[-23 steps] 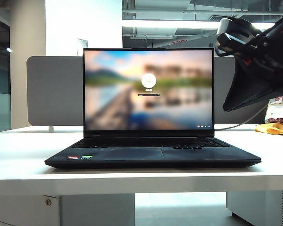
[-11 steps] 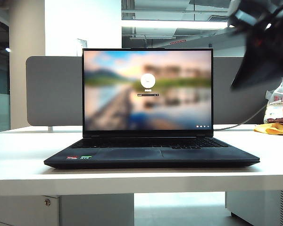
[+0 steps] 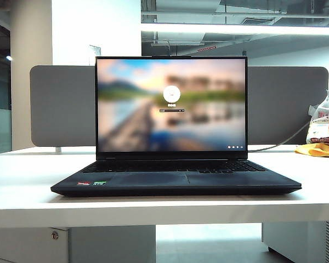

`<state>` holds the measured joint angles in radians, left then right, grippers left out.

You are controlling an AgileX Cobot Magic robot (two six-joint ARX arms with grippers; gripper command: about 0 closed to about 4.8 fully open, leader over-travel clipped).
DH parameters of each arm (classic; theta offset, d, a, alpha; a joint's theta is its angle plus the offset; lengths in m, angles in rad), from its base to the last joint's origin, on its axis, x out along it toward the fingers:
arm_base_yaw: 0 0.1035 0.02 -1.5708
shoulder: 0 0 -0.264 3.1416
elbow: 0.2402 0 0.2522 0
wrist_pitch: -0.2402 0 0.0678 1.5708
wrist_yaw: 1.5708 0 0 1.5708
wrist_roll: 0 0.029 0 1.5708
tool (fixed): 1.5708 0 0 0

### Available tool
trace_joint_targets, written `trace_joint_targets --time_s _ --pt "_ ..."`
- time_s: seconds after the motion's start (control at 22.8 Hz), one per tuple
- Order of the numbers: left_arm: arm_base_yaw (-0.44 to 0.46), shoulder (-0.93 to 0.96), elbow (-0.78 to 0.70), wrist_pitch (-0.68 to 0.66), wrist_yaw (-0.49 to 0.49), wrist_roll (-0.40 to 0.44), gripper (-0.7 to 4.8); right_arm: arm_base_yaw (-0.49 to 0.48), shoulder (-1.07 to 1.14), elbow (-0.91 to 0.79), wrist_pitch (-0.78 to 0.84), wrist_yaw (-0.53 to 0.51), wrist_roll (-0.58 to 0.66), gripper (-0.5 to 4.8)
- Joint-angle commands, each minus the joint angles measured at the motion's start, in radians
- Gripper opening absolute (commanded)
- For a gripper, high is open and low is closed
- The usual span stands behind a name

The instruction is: Open the lid of the laptop and use the keypad to enter the password "123".

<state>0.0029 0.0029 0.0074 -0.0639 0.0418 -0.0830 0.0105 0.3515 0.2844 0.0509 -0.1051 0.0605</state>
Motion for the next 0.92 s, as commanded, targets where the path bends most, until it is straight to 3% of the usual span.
trace_joint_targets --time_s 0.04,0.31,0.92 --pt "0.001 0.000 0.000 0.011 0.000 -0.003 -0.03 -0.015 -0.126 -0.109 0.159 0.002 0.066 -0.01" --pt "0.001 0.000 0.000 0.011 0.000 -0.003 -0.03 -0.020 -0.280 -0.241 0.189 -0.003 0.093 -0.01" --pt "0.001 0.000 0.000 0.011 0.000 -0.003 -0.03 -0.020 -0.350 -0.268 0.073 -0.002 0.029 -0.01"
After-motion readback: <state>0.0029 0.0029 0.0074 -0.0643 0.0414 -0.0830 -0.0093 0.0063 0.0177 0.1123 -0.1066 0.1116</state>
